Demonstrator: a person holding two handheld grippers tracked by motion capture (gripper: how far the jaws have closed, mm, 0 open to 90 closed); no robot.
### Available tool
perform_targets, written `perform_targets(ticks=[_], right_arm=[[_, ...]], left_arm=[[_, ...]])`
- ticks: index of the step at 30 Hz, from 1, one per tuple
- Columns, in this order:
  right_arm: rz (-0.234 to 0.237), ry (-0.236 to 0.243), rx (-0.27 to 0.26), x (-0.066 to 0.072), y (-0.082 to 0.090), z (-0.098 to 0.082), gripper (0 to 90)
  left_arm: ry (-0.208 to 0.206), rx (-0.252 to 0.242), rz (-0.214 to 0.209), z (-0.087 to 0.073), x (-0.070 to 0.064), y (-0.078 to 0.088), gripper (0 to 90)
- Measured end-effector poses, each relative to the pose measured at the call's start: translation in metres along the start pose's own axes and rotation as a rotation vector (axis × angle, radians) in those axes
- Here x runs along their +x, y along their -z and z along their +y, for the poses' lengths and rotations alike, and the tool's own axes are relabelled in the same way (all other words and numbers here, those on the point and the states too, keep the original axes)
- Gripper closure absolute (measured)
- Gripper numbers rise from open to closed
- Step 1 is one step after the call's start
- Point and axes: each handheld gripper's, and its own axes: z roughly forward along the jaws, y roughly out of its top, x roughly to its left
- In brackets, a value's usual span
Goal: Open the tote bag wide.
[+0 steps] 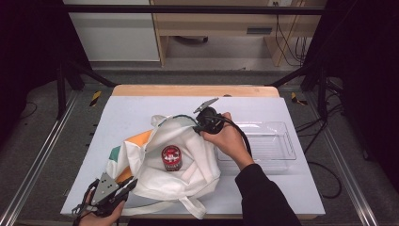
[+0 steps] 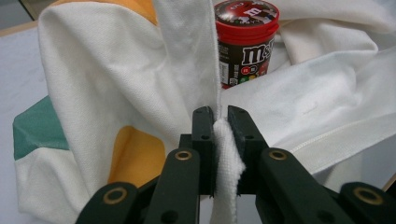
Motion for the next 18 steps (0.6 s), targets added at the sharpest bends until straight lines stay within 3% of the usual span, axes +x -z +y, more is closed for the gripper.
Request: perform_targets(ticks=[2, 3, 5, 10, 15, 18], right_arm=[[0.0, -0.015, -0.025, 0.0, 0.008, -0.001, 65.7], [0.003, -0.022, -0.031, 0.0, 0.012, -0.002, 64.5], [0.009, -0.034, -0.057, 0.0, 0.021, -0.003, 62.0], [0.025, -0.044, -0.104, 0.003, 0.041, -0.008, 57.3], [0.055, -0.047, -0.149, 0.017, 0.058, -0.02, 53.2], [0.074, -0.034, -0.164, 0.033, 0.067, -0.029, 51.8]], left_arm=[[0.002, -0.004, 0.001, 0.0, 0.0, 0.0, 80.4], [0.028, 0.002, -0.023, 0.0, -0.002, 0.0, 80.0], [0.002, -0.009, 0.006, 0.0, 0.0, 0.0, 79.6], [0.009, -0.015, 0.011, 0.0, 0.0, -0.001, 75.8], [0.008, -0.036, 0.024, 0.001, 0.001, 0.0, 69.1], [0.007, -0.054, 0.039, 0.002, 0.001, 0.001, 61.5]])
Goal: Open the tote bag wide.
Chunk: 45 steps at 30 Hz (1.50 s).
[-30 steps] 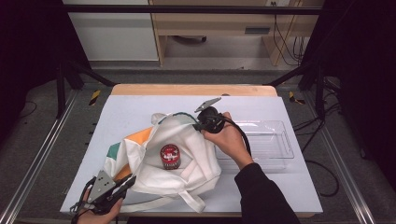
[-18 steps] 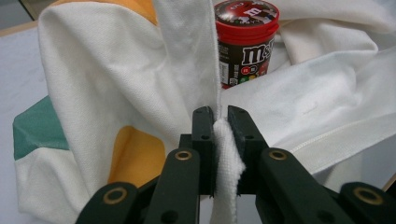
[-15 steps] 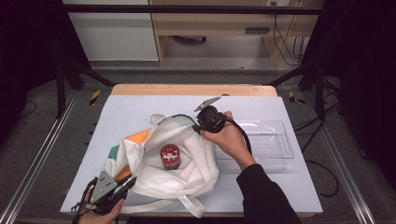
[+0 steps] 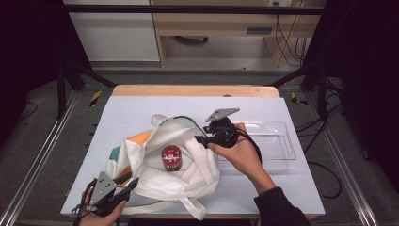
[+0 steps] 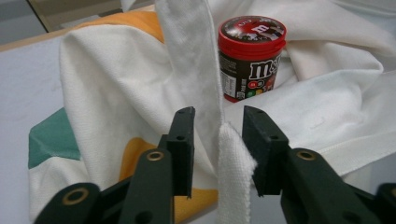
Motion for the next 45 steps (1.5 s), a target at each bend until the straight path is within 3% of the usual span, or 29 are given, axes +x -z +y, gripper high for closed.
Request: perform_targets(ticks=[7, 12, 21, 23, 28, 34, 38, 45], right_arm=[[0.059, 0.033, -0.026, 0.042, 0.01, -0.02, 53.5], [0.091, 0.057, 0.021, 0.068, -0.008, -0.039, 55.3], [0.134, 0.073, 0.106, 0.093, -0.042, -0.05, 58.5], [0.131, 0.094, 0.136, 0.099, -0.049, -0.054, 59.2], [0.139, 0.099, 0.178, 0.104, -0.061, -0.062, 65.3], [0.133, 0.115, 0.155, 0.102, -0.061, -0.064, 87.3], [0.127, 0.144, 0.146, 0.103, -0.059, -0.064, 88.9], [0.133, 0.176, 0.118, 0.105, -0.051, -0.06, 89.6]], left_arm=[[-0.001, -0.029, 0.012, 0.003, -0.001, 0.003, 55.4], [-0.004, -0.032, 0.02, 0.003, -0.001, 0.004, 54.2], [-0.008, -0.036, 0.023, 0.006, -0.001, 0.007, 55.0], [-0.007, -0.045, 0.02, 0.009, -0.001, 0.01, 55.0], [-0.034, -0.05, 0.024, 0.027, 0.001, 0.007, 52.4], [-0.085, -0.018, 0.019, 0.064, 0.004, -0.014, 46.0], [-0.151, 0.045, 0.035, 0.085, 0.005, -0.039, 42.6], [-0.142, 0.108, 0.046, 0.095, 0.017, -0.064, 47.1]])
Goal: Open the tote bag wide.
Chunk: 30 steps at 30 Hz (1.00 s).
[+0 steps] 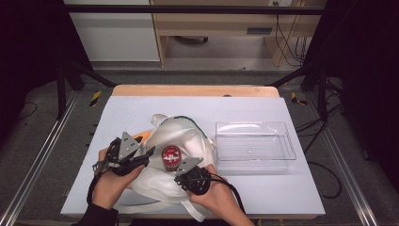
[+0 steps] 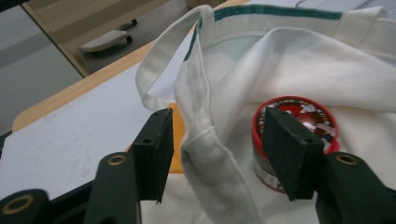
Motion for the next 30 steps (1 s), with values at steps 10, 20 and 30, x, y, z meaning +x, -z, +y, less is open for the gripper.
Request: perform_targets(ticks=[10, 20, 30], right_arm=[[-0.015, 0.044, -0.053, 0.003, 0.012, 0.011, 90.0], [-0.029, 0.078, -0.107, 0.013, 0.039, 0.014, 90.0], [0.011, 0.051, -0.075, 0.017, 0.022, -0.013, 90.0]], left_arm=[[0.099, 0.054, -0.014, -0.008, 0.037, -0.014, 80.1], [0.149, -0.023, 0.071, -0.003, 0.063, 0.008, 80.9], [0.177, 0.016, 0.048, -0.027, 0.062, -0.007, 81.3]])
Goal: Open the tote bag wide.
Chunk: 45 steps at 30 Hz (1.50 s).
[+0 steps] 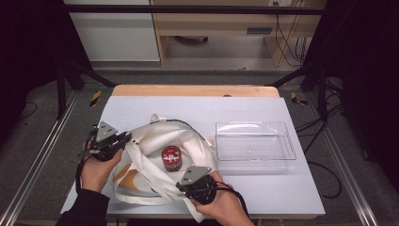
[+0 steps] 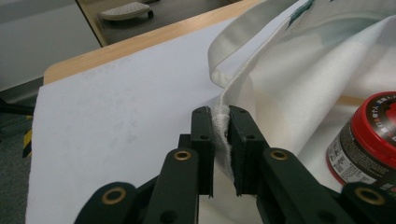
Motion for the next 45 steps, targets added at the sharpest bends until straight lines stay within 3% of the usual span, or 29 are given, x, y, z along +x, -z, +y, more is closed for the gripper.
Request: perform_targets(ticks=[16, 20, 27, 32, 36, 39, 42, 45], right_arm=[[0.018, -0.014, 0.039, 0.004, -0.014, -0.018, 90.0], [0.03, -0.037, 0.039, 0.001, -0.015, -0.018, 89.2], [0.023, -0.076, -0.003, -0.003, -0.011, -0.005, 70.0], [0.043, -0.086, 0.02, -0.004, -0.023, 0.01, 62.7], [0.03, -0.095, 0.071, -0.006, -0.036, 0.011, 63.7], [0.049, -0.091, 0.106, -0.007, -0.042, 0.009, 73.4], [0.045, -0.075, 0.089, -0.007, -0.04, 0.009, 87.6], [0.018, -0.054, 0.045, -0.004, -0.034, 0.012, 89.0]], left_arm=[[0.044, 0.049, -0.013, -0.025, 0.003, -0.019, 81.6], [0.045, 0.045, -0.022, -0.028, 0.003, -0.019, 81.6], [0.044, 0.022, -0.033, -0.023, 0.001, -0.01, 81.5], [0.028, 0.022, -0.034, -0.018, -0.002, -0.005, 81.4], [0.037, 0.022, -0.041, -0.017, 0.0, -0.003, 81.5], [0.042, 0.026, -0.045, -0.016, 0.003, -0.003, 81.5], [0.043, 0.023, -0.037, -0.014, 0.005, -0.003, 81.6], [0.041, 0.02, -0.028, -0.008, 0.008, -0.001, 81.5]])
